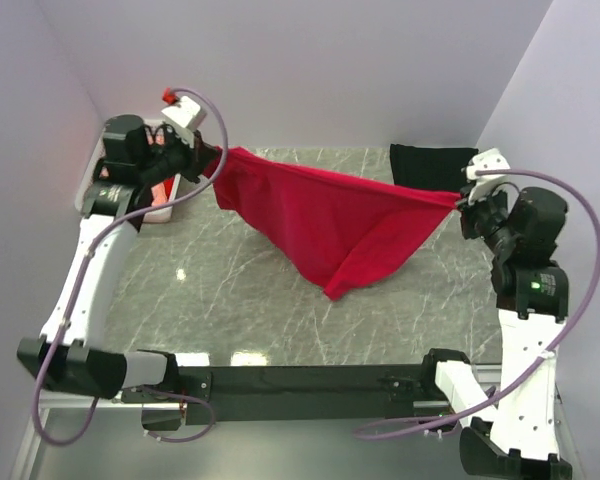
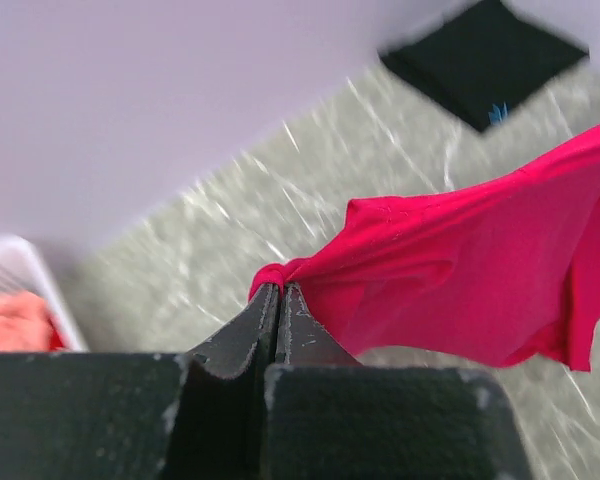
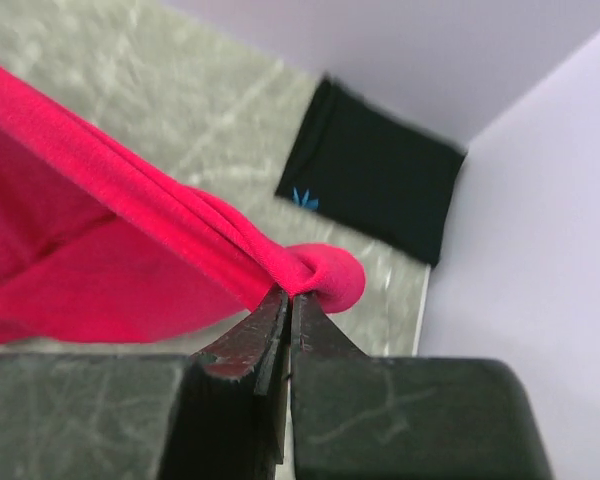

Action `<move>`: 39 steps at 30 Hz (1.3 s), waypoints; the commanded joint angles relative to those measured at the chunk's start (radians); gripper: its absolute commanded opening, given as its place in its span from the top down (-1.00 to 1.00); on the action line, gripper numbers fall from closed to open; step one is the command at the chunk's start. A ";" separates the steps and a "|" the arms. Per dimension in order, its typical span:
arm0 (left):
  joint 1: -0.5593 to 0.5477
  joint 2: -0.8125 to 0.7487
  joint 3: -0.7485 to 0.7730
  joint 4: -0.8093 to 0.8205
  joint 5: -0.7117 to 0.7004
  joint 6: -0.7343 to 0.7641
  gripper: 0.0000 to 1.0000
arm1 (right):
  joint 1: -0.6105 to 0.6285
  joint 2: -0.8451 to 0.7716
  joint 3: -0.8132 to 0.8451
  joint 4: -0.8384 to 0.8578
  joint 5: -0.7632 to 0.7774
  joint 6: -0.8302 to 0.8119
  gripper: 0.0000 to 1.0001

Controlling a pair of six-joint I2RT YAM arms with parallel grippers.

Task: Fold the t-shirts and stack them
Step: Flatten the tshirt out

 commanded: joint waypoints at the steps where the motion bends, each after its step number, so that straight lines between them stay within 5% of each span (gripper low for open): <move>1: 0.034 -0.109 0.083 0.082 -0.121 0.017 0.99 | -0.027 0.001 0.157 0.014 -0.013 0.008 1.00; 7: 0.034 -0.335 0.029 0.096 -0.165 -0.006 0.99 | -0.026 -0.054 0.348 -0.080 -0.087 0.056 1.00; 17: 0.034 -0.684 0.023 -0.037 -0.341 -0.003 0.99 | -0.026 -0.229 0.495 -0.142 0.022 0.068 1.00; 26: 0.034 -0.529 0.077 -0.013 -0.339 0.007 0.99 | -0.026 -0.117 0.413 -0.061 -0.015 0.097 1.00; 32: 0.034 -0.438 -0.198 0.050 -0.264 0.028 0.99 | -0.014 -0.007 0.097 0.041 -0.108 0.094 1.00; 39: 0.032 -0.200 -0.442 0.185 -0.173 0.000 0.99 | 0.135 0.203 -0.216 0.238 0.006 0.045 1.00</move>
